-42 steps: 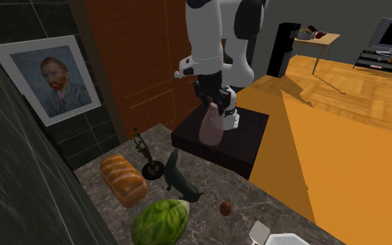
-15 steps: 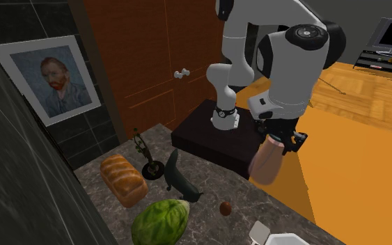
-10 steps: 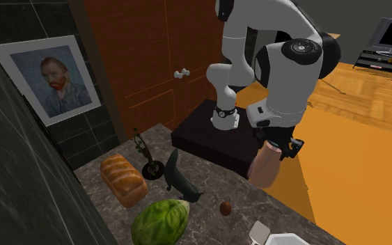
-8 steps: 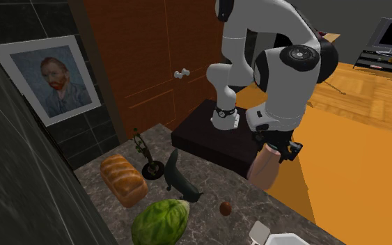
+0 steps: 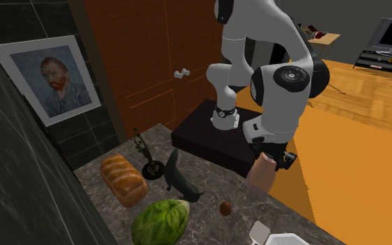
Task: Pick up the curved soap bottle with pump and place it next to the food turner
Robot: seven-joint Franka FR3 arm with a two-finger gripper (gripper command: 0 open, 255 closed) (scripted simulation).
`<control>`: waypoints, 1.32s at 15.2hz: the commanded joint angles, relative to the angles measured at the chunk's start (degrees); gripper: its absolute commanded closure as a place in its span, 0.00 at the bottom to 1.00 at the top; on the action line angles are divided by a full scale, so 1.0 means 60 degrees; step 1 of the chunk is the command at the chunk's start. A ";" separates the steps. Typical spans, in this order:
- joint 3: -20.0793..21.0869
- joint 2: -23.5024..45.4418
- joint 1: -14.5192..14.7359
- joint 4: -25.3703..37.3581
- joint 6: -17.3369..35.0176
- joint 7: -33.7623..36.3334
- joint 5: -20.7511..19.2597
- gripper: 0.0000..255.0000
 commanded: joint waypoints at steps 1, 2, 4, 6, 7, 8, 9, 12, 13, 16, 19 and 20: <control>0.0005 0.0133 0.0014 -0.0126 0.0263 -0.0001 -0.0028 1.00; 0.0006 0.0201 0.0020 -0.0184 0.0386 -0.0003 -0.0043 1.00; 0.0006 0.0343 0.0032 -0.0292 0.0630 -0.0005 -0.0076 1.00; 0.0004 0.0492 0.0045 -0.0393 0.0874 -0.0005 -0.0111 1.00; 0.0002 0.0570 0.0052 -0.0440 0.0996 -0.0005 -0.0130 1.00; -0.0001 0.0649 0.0059 -0.0485 0.1117 -0.0003 -0.0150 1.00; -0.0004 0.0730 0.0066 -0.0528 0.1238 -0.0002 -0.0170 1.00; -0.0016 0.0983 0.0090 -0.0645 0.1599 0.0006 -0.0237 1.00; -0.0022 0.1071 0.0098 -0.0680 0.1718 0.0009 -0.0260 1.00; -0.0043 0.1345 0.0127 -0.0772 0.2074 0.0023 -0.0335 1.00; -0.0070 0.1633 0.0158 -0.0845 0.2425 0.0040 -0.0417 1.00; -0.0081 0.1732 0.0170 -0.0865 0.2541 0.0046 -0.0446 1.00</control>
